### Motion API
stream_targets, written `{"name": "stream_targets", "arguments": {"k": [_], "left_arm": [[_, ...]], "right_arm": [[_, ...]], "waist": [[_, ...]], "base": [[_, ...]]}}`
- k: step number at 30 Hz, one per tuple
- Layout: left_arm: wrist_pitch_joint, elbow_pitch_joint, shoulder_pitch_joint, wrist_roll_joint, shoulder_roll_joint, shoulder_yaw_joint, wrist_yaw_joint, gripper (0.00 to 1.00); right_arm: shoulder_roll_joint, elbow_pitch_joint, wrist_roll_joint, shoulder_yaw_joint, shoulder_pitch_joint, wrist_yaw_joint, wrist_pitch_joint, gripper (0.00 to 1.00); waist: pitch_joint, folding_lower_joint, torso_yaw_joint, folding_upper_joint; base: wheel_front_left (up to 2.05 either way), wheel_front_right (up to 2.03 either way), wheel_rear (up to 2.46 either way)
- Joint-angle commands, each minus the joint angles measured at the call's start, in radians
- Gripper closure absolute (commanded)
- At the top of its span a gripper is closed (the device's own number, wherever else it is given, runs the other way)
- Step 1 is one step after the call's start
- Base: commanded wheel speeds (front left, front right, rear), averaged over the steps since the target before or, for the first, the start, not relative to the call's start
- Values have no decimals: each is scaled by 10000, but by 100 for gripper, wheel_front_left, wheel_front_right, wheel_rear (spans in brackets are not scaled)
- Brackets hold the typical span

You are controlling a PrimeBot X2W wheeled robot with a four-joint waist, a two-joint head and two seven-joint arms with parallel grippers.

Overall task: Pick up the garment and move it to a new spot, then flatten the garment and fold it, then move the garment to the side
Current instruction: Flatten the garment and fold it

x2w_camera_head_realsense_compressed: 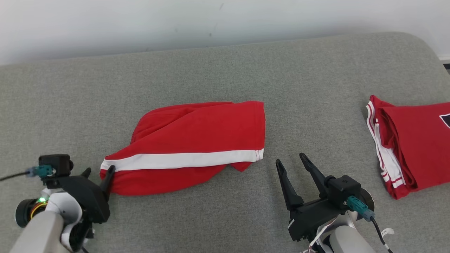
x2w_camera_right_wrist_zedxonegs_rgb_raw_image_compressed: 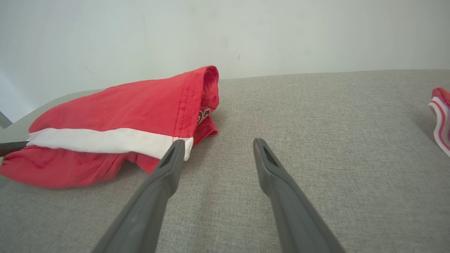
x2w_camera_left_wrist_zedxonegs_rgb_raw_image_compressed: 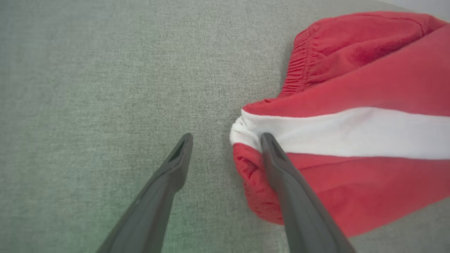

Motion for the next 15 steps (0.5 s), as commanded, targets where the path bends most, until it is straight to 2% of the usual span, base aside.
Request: {"name": "stream_targets", "arguments": {"k": [1,6,12,15], "left_arm": [[480,-124,-133,-347,93,51,21,0],[2479,-819,-467,-1755,619,332,21,0],[4521,-1679,-836,-2638,1401,635,58,0],[5251,-2229,-754,-2854,1825,682,210,0]], "right_arm": [[-3,7,61,35,29,-26,-44,0],[-3,-83,180,189,-181,-26,-49,0],[-5,-398,330,294,-444,-26,-50,0],[-3,-527,413,277,-542,-26,-50,0]], "waist": [[-6,-1,-24,-1],[140,-1,-179,-1],[549,-1,-514,-1],[772,-1,-678,-1]], "base": [[0,0,0],[0,0,0],[0,0,0],[0,0,0]]}}
